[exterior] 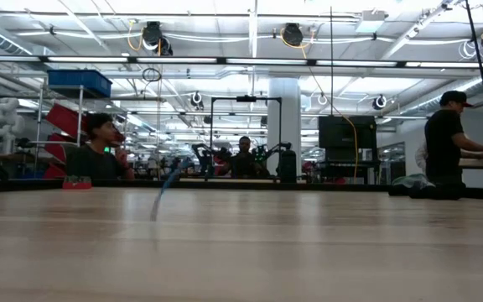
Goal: Coil cords
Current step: Uncoil the blue wire from the spool
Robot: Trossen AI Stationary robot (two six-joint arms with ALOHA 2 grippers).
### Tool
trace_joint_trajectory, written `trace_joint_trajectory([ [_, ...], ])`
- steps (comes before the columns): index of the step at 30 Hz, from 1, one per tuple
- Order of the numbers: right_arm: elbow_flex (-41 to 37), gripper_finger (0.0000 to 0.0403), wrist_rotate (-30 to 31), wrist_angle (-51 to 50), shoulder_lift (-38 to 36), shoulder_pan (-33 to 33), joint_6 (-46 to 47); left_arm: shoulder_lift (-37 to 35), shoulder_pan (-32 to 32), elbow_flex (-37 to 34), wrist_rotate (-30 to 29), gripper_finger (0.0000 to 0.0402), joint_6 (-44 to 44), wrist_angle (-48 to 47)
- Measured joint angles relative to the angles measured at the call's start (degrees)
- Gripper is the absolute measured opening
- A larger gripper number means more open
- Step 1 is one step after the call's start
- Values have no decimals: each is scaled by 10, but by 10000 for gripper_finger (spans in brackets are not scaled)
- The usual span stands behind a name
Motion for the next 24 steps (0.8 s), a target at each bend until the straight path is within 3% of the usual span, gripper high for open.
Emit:
trace_joint_trajectory([
  [3,0,41,-42,-16,0,-25,-5,0,0,0,1,3,0,0],
  [12,0,144,-40,4,-3,-69,-96,0,-1,0,13,3,2,0],
  [19,0,142,-21,-5,-58,-59,-110,3,-2,0,47,3,37,1],
  [24,0,128,-159,-56,-115,-88,-13,12,-6,-1,50,3,84,9],
])
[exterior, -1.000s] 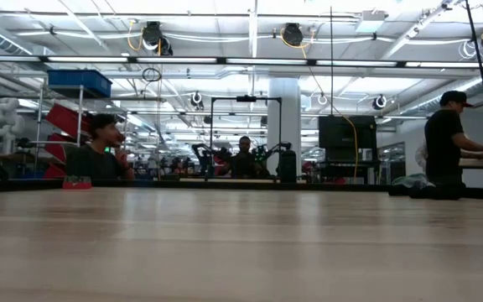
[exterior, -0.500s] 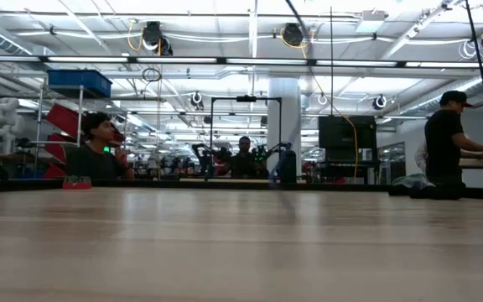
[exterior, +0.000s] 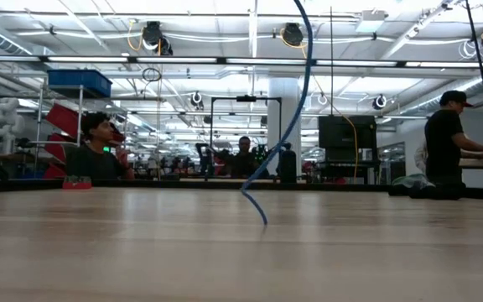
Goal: Coil cords
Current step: Uncoil the blue wire from the spool
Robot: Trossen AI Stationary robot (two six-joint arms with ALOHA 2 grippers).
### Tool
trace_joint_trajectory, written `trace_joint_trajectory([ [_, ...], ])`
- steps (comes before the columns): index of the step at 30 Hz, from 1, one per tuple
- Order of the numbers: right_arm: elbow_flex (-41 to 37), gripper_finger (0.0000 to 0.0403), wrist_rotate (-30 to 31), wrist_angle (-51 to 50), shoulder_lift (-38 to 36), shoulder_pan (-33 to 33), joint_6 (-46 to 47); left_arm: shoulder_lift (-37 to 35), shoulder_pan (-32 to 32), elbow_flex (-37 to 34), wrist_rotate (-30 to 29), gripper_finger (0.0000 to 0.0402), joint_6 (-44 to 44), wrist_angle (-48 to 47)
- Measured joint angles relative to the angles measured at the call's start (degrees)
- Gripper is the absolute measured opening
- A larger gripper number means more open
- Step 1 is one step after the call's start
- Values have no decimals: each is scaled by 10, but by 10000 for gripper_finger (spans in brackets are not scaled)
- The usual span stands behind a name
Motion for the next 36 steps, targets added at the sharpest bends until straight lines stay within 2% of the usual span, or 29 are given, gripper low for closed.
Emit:
trace_joint_trajectory([
  [9,0,112,-99,-49,5,-57,26,3,-1,0,1,3,25,27],
  [22,0,90,-73,-91,14,-65,27,3,-6,0,3,3,25,27],
  [36,0,88,-95,-101,14,-71,34,3,-6,0,5,3,25,28],
])
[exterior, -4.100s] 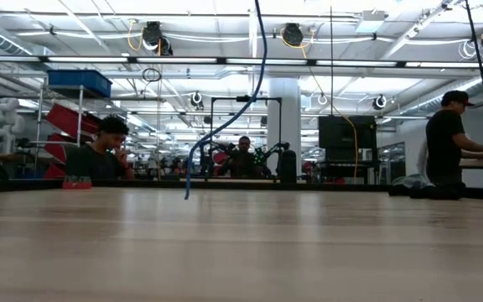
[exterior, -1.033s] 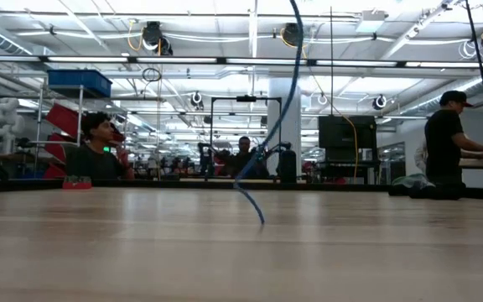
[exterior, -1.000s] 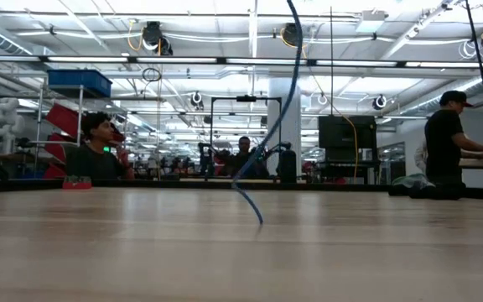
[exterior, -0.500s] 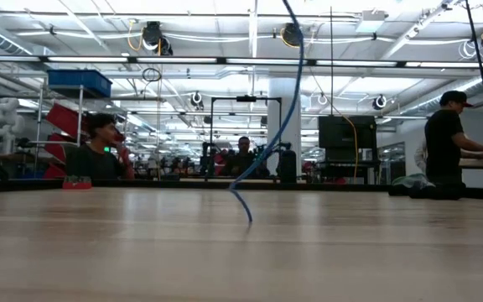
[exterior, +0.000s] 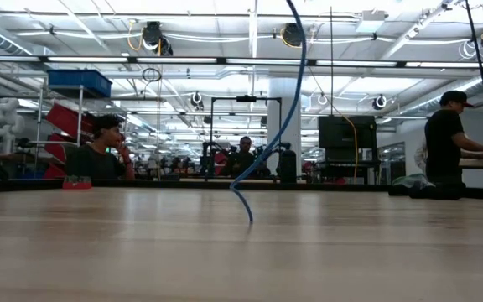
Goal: Coil cords
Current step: Uncoil the blue wire from the spool
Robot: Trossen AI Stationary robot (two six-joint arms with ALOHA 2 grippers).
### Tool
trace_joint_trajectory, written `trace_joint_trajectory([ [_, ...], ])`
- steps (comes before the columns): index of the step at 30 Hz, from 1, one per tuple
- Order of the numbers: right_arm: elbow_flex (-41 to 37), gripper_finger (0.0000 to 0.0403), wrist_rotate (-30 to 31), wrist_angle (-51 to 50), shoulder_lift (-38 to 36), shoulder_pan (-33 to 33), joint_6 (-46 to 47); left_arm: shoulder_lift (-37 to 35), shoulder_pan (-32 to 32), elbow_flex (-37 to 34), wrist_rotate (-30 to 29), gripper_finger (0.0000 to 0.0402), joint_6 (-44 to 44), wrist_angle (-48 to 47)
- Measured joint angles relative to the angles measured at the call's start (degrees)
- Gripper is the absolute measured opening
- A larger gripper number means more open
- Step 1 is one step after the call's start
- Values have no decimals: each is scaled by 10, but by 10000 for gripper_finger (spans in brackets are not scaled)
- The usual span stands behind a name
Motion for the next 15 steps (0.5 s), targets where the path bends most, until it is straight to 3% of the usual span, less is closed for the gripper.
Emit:
trace_joint_trajectory([
  [15,0,88,-14,1,18,-3,-14,0,0,0,4,3,1,9],
])
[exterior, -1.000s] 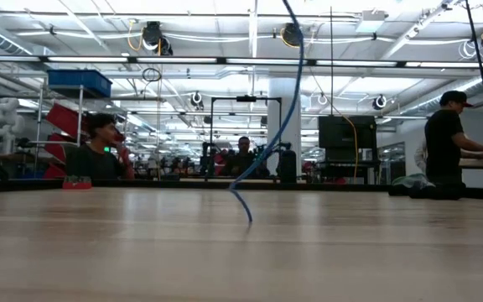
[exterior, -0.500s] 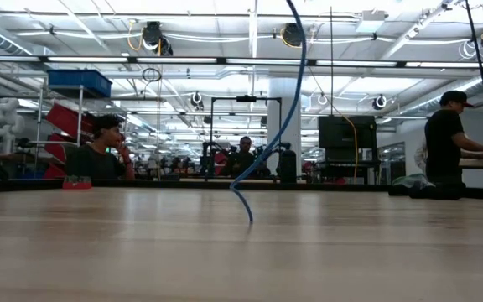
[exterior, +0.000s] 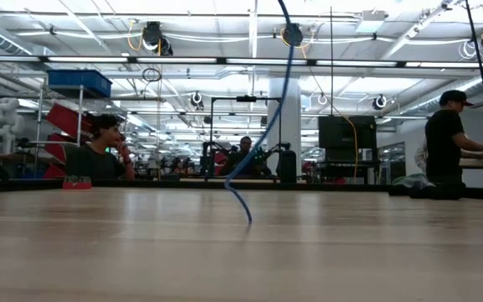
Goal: Coil cords
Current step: Uncoil the blue wire from the spool
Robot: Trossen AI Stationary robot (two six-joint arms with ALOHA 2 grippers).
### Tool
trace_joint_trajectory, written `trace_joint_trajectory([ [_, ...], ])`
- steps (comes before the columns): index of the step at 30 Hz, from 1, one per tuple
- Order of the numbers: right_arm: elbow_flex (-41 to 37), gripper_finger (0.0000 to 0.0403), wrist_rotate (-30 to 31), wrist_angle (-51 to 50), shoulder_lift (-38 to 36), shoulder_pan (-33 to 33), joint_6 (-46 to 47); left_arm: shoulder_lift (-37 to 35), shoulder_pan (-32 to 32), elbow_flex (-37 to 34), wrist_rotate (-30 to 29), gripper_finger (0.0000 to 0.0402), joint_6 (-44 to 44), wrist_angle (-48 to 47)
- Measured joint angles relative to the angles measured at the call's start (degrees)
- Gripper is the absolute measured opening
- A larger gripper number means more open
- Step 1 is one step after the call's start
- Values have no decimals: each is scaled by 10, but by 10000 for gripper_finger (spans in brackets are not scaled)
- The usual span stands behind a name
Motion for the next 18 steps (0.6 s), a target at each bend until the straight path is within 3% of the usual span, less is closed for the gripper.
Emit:
trace_joint_trajectory([
  [5,0,80,0,0,6,-2,-1,0,0,0,0,3,0,-2],
  [11,0,11,-8,21,6,1,-25,0,0,0,1,3,-1,2],
  [18,0,2,-7,18,6,10,10,0,0,0,3,6,-5,2],
])
